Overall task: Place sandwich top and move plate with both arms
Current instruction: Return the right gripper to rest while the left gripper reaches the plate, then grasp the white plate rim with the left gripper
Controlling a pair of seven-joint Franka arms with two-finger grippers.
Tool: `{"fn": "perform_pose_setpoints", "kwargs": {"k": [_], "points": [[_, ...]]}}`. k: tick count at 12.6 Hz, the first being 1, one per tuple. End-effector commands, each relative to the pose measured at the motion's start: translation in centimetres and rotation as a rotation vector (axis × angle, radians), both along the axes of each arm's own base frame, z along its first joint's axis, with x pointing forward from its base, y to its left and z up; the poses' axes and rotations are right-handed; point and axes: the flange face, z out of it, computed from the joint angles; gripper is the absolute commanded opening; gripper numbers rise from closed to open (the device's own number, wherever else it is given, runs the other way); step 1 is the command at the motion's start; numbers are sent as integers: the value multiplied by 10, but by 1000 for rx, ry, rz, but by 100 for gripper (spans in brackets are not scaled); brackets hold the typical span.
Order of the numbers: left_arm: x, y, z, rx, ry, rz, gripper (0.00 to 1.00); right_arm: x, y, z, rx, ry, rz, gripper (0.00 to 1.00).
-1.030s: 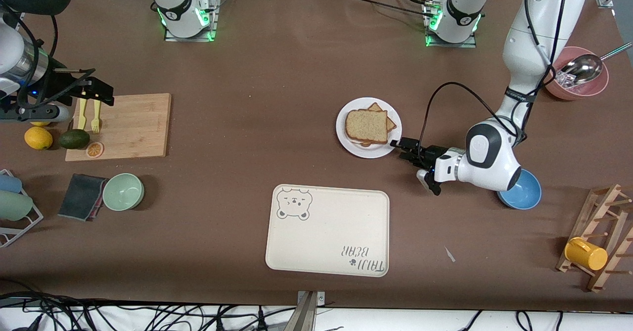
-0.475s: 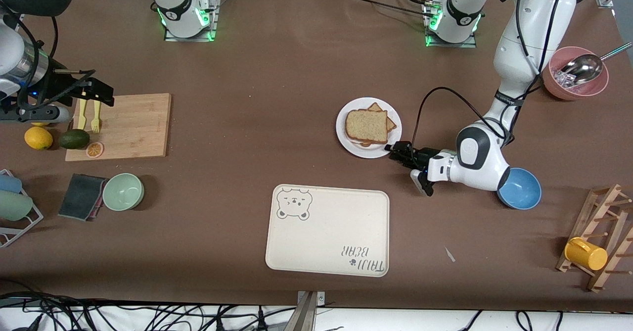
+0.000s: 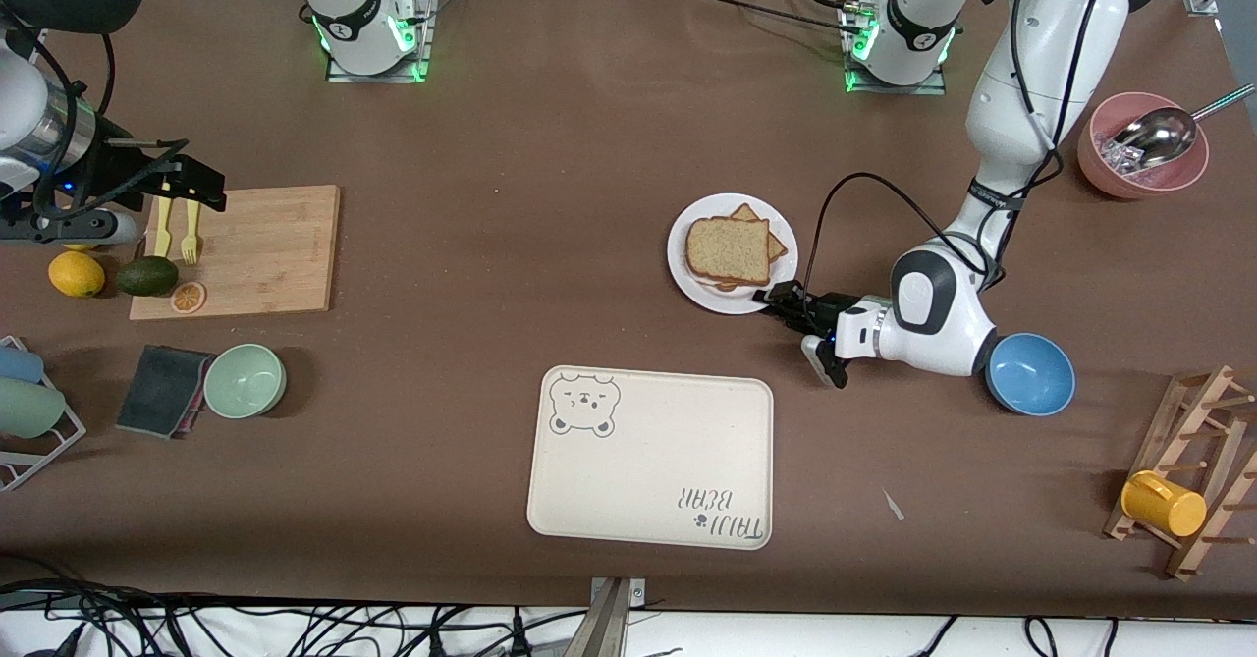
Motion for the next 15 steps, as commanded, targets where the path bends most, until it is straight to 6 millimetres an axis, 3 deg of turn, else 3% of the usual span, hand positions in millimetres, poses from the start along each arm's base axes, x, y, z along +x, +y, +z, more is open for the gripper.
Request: {"fn": "perform_pose_setpoints", "kwargs": {"k": [1, 5, 7, 11, 15], "points": [[-2, -5, -6, -26, -15, 16, 28, 3, -1, 5, 12, -6, -10, 100], [-14, -10, -13, -50, -19, -12, 19, 2, -1, 5, 12, -5, -10, 100], [-17, -9, -16, -64, -31, -27, 0, 3, -1, 4, 12, -2, -11, 100], [-14, -6, -10, -83, -22, -28, 0, 2, -1, 5, 12, -2, -11, 100], [6, 8, 19, -138, -27, -28, 0, 2, -1, 4, 12, 0, -11, 100]]}}
